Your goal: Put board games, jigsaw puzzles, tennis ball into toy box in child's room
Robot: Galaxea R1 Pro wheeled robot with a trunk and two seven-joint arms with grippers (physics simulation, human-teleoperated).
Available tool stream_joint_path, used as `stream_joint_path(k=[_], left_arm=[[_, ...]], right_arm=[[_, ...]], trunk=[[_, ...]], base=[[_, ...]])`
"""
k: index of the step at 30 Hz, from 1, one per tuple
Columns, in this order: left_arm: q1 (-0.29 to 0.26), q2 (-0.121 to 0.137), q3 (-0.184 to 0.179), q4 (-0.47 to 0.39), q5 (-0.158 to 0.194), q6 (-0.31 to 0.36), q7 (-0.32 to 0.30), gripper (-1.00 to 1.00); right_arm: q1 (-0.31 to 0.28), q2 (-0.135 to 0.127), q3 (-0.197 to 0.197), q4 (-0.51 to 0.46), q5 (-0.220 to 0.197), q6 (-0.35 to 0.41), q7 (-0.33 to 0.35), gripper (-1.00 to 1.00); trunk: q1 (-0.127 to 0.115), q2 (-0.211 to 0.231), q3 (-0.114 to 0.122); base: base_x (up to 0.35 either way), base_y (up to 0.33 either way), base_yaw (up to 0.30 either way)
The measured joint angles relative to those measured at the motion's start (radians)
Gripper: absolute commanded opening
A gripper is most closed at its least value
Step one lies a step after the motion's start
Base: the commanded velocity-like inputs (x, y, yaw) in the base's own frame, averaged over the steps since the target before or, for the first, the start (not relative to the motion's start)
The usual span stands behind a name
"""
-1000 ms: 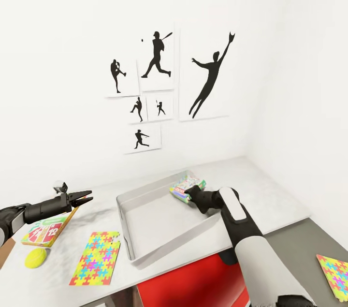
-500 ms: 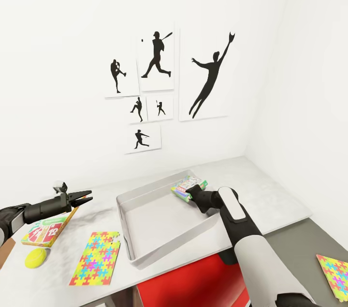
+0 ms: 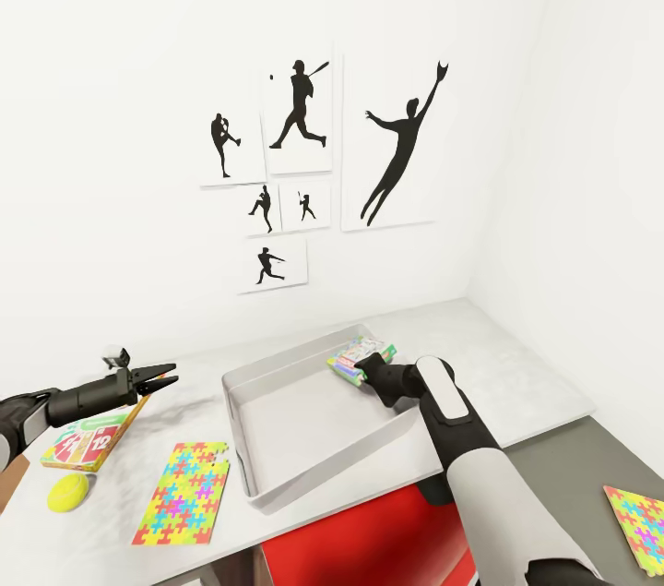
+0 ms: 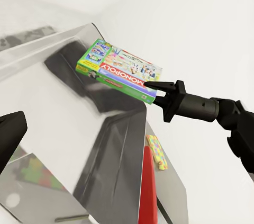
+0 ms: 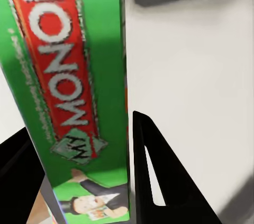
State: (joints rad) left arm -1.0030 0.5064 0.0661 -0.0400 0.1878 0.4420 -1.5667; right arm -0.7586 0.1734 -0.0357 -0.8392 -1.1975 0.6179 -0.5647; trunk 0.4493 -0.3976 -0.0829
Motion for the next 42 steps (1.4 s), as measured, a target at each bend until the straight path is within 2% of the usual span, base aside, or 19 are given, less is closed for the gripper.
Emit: stream_joint_path(k=[13,42], left_arm=[[0.000,0.000,0.000,0.000,0.000,0.000,0.000,1.00],[0.000,0.001,0.000,0.000,0.000,0.000,0.000,1.00]], right_arm=[[-0.014,0.000,0.001,-0.001,-0.001,0.000,-0.024,-1.00],[-0.038,0.000,0.001,0.027,0.001,0.001,-0.026,-1.00]], trunk=[[0.000,0.000,0.000],[0.000,0.000,0.000]], base=[[0.000,0.000,0.000],[0.000,0.000,0.000]])
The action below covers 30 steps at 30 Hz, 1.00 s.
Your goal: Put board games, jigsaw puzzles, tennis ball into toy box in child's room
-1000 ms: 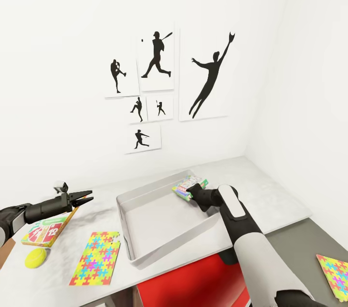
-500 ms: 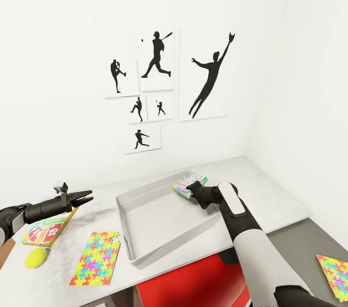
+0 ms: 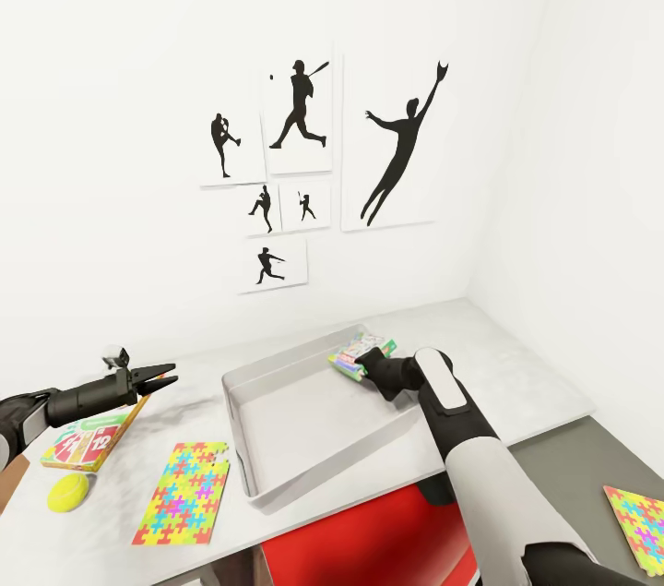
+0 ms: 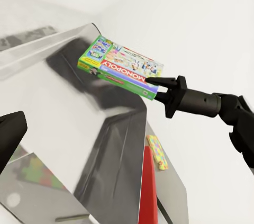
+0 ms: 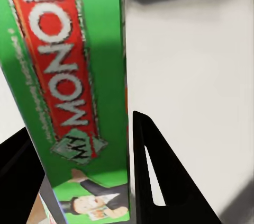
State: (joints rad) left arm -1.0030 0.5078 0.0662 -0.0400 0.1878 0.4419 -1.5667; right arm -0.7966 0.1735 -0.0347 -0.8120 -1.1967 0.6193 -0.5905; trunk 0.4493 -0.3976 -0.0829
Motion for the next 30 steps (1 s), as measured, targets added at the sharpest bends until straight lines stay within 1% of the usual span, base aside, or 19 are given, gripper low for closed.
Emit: stream_joint_path(k=[16,30], left_arm=[[0.000,0.000,0.000,0.000,0.000,0.000,0.000,1.00],[0.000,0.001,0.000,0.000,0.000,0.000,0.000,1.00]], right_arm=[[0.000,0.000,0.000,0.011,0.001,0.001,0.000,-1.00],[-0.014,0.000,0.000,0.037,0.002,-0.002,0.000,-1.00]], trunk=[[0.000,0.000,-0.001],[0.000,0.000,-0.021]], base=[[0.000,0.000,0.000],[0.000,0.000,0.018]])
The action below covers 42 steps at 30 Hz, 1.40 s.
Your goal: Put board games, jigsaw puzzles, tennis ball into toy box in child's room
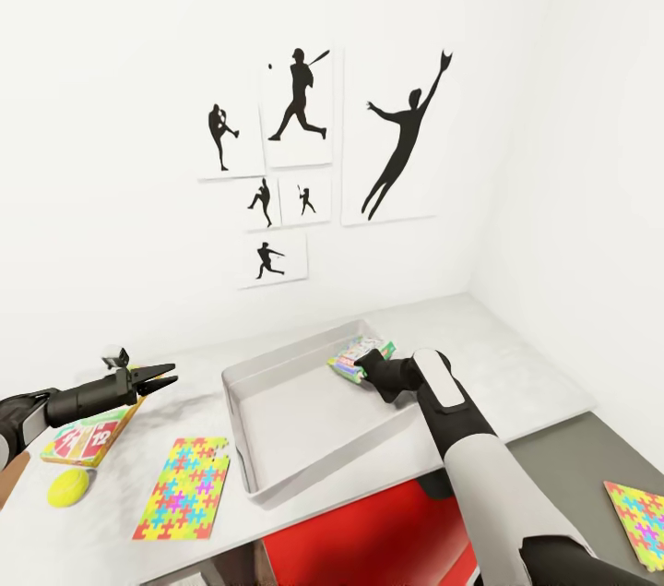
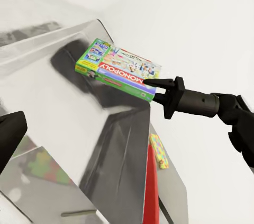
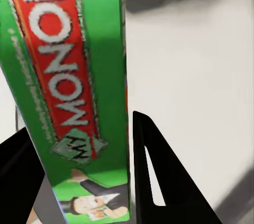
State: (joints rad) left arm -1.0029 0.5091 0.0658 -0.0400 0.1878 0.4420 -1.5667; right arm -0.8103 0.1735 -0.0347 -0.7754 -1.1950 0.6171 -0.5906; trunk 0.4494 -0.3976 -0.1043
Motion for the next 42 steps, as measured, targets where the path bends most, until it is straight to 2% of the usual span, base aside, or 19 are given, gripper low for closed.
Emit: stream_joint_path(k=[42], left_arm=[[0.000,-0.002,0.000,0.000,0.000,0.000,0.000,1.00]], right_arm=[[-0.049,0.000,0.000,0.046,0.000,-0.001,0.000,-1.00]], trunk=[[0.000,0.000,-0.069]], base=[[0.000,0.000,0.000]])
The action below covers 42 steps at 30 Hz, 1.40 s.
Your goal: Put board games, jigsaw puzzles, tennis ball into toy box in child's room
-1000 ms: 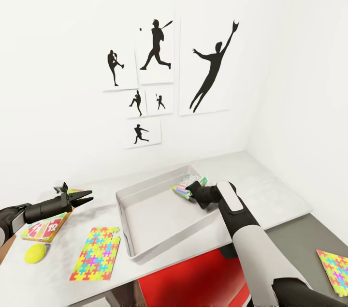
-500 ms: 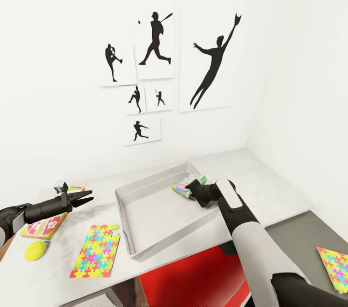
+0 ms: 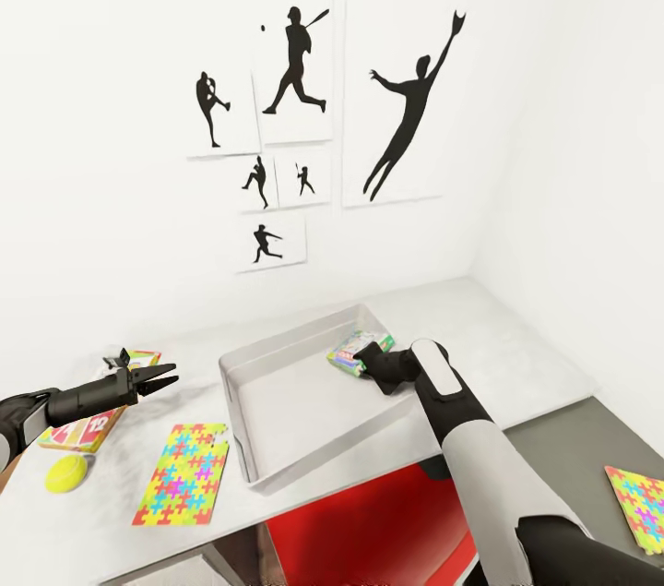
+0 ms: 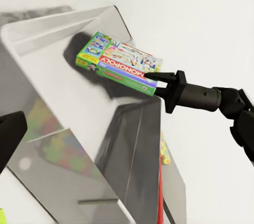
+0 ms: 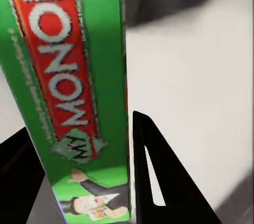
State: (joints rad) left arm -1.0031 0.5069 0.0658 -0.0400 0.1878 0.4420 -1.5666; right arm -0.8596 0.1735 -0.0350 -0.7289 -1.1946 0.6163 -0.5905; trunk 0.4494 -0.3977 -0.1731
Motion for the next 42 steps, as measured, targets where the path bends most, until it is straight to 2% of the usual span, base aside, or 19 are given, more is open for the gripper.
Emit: stream_joint_path(k=[8,13,42], left_arm=[[0.000,0.001,0.000,0.000,0.000,0.000,0.000,1.00],[0.000,0.001,0.000,0.000,0.000,0.000,0.000,1.00],[0.001,-0.001,0.000,0.000,0.000,0.000,0.000,1.00]], right_arm=[[-0.002,0.000,0.000,0.007,-0.003,-0.001,0.000,-1.00],[-0.002,0.000,-0.001,0.004,-0.021,-0.010,0.000,-1.00],[-0.030,0.000,0.000,-0.024,-0.032,0.003,0.012,-1.00]], trunk=[[0.000,0.000,-0.013],[0.000,-0.001,-0.021],[0.000,-0.001,-0.069]], base=[[0.000,0.000,0.000],[0.000,0.000,0.000],[0.000,0.000,0.000]])
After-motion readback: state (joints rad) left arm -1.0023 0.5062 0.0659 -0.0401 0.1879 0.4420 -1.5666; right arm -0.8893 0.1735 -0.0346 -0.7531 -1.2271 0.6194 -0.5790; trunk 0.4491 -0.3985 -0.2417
